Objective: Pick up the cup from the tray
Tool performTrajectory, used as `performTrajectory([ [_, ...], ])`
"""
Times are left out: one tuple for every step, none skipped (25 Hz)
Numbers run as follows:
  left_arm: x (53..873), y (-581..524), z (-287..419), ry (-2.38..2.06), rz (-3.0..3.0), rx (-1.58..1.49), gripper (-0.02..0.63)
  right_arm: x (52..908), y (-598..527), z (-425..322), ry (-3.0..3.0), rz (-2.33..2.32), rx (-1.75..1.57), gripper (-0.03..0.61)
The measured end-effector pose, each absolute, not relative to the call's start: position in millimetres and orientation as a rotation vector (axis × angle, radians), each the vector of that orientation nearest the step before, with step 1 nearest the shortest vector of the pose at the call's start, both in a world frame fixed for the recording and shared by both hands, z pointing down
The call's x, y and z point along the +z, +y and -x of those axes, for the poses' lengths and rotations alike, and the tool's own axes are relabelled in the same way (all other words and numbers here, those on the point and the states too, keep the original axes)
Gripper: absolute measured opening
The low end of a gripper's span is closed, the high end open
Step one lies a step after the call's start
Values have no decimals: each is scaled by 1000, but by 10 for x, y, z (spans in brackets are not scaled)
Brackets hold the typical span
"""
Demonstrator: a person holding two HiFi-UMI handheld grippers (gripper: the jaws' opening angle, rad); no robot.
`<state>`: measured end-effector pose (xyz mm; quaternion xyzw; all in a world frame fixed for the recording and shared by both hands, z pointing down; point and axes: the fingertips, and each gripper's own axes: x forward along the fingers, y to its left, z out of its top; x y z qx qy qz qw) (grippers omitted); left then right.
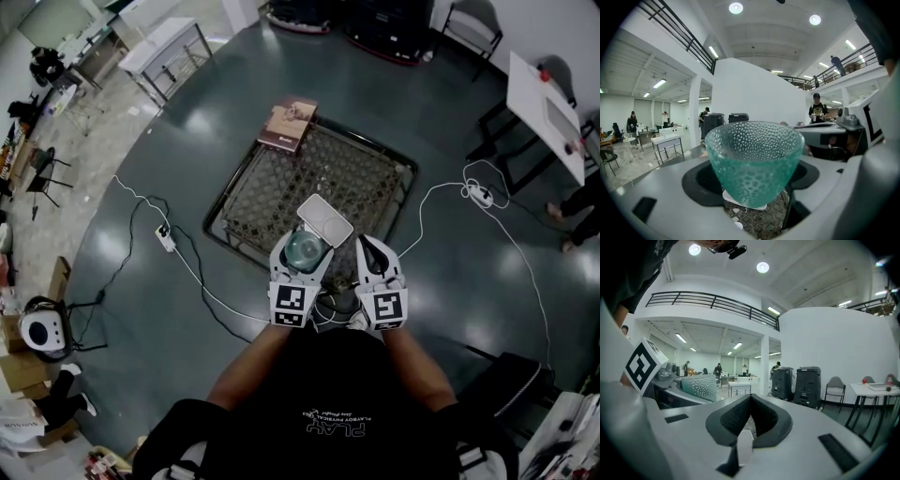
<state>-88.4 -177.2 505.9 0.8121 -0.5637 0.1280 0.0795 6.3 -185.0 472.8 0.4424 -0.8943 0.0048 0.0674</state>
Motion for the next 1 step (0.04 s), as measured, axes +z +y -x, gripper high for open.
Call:
performTrajectory([
  [5064, -1767, 882, -1686, -2428, 384, 380, 4749, -1841, -65, -2697, -1329, 17, 9],
])
